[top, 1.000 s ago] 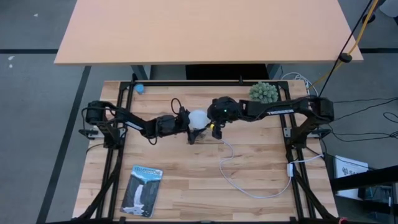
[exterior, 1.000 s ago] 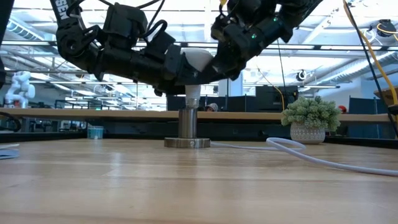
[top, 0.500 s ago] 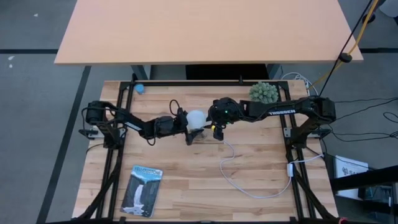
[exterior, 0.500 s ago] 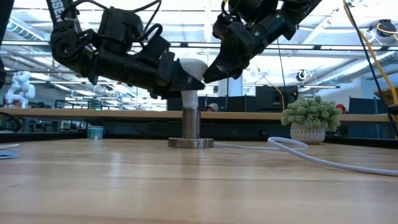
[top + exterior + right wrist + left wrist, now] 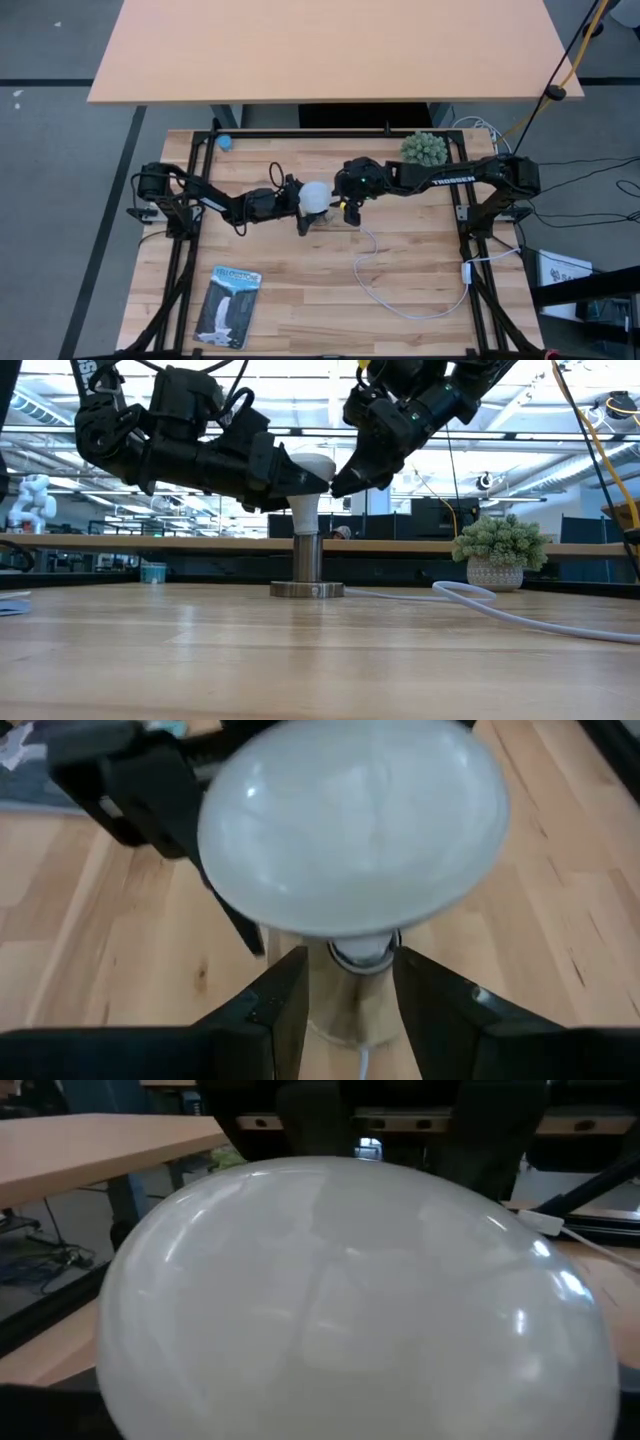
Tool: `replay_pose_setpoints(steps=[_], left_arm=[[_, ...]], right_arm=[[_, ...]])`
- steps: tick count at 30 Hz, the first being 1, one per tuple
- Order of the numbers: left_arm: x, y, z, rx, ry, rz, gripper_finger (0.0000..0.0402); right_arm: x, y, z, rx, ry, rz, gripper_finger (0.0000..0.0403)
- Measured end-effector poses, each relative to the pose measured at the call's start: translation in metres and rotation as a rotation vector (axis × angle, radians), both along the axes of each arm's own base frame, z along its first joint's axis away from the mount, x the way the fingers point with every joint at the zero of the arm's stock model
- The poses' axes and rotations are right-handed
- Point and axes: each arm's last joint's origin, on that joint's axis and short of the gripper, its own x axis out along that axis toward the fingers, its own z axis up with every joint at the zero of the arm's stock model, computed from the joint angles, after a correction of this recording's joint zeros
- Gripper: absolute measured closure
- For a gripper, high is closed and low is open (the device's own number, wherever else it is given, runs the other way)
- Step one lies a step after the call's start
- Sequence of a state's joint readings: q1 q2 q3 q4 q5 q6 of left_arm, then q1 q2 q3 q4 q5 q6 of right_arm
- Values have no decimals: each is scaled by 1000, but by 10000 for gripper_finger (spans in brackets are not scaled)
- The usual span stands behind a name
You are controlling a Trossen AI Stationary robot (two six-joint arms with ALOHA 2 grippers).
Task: Screw lightbulb
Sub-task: Insert the lightbulb into the lamp
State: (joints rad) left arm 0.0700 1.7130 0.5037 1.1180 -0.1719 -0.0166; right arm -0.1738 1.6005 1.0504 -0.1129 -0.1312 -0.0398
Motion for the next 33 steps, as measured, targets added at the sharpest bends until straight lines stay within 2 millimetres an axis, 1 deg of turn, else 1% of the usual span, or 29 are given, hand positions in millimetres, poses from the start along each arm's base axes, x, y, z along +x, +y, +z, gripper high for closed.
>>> replay_pose_setpoints(steps=[9,19,28,30,33], left_arm=[[0,1,0,0,1,4,23],[0,1,-1,-5,8,4,23],[0,1,-1,-30,1,8,23],[0,1,-1,-28,2,8,23],[0,1,-1,-26,2,8,23]], right_arm=[[-7,-5,-6,4,81,-11,264],[-20,-11,-15,24,240,-19,266],[-23,-11,-18,31,269,-19,301],[-26,-10,-25,40,272,-20,310],[-34,-8,-43,81,266,-23,322]])
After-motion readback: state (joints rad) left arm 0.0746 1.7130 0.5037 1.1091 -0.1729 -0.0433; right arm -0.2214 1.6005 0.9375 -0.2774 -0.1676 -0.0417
